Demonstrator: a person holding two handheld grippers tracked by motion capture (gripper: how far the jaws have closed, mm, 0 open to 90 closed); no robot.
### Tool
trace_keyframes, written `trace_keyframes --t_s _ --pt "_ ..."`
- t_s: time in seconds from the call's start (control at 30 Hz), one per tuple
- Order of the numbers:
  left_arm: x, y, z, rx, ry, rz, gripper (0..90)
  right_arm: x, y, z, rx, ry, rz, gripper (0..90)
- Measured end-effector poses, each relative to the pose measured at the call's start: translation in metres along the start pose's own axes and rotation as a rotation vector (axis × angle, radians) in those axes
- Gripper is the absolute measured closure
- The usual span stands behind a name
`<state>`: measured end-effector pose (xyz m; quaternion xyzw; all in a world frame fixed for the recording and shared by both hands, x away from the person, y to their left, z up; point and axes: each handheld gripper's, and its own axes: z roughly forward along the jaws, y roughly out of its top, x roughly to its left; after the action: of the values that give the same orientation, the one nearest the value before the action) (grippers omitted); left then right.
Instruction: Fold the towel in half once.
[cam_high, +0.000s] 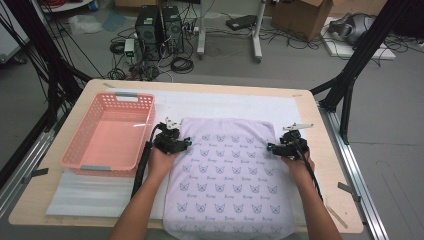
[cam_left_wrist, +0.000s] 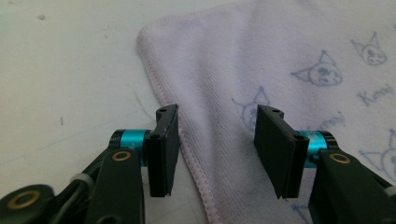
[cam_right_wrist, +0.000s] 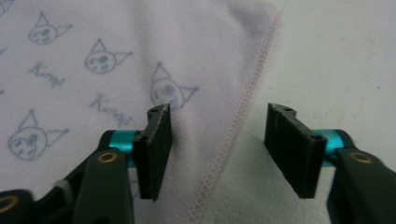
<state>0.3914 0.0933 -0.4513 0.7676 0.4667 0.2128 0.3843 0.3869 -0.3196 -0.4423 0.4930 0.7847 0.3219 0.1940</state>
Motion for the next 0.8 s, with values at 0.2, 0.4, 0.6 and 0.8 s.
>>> trace_keyframes --t_s 0.2,0.4,0.6,0.8 --pt "0.001 0.001 0.0 -0.005 -0.04 -0.057 81.9 0.005 0.001 0.0 -0.004 0.052 -0.009 79.8" --pt "0.006 0.004 -0.003 -0.01 -0.017 -0.144 85.9 0.001 0.0 -0.001 -0.01 0.071 0.015 85.4" --pt "0.008 0.023 -0.011 -0.06 -0.018 -0.179 86.0 -0.007 0.004 0.0 -0.027 0.045 0.03 85.7" --pt "0.017 0.04 -0.011 -0.091 -0.008 -0.233 86.0 -0.013 0.019 -0.007 -0.084 0.031 0.04 85.8"
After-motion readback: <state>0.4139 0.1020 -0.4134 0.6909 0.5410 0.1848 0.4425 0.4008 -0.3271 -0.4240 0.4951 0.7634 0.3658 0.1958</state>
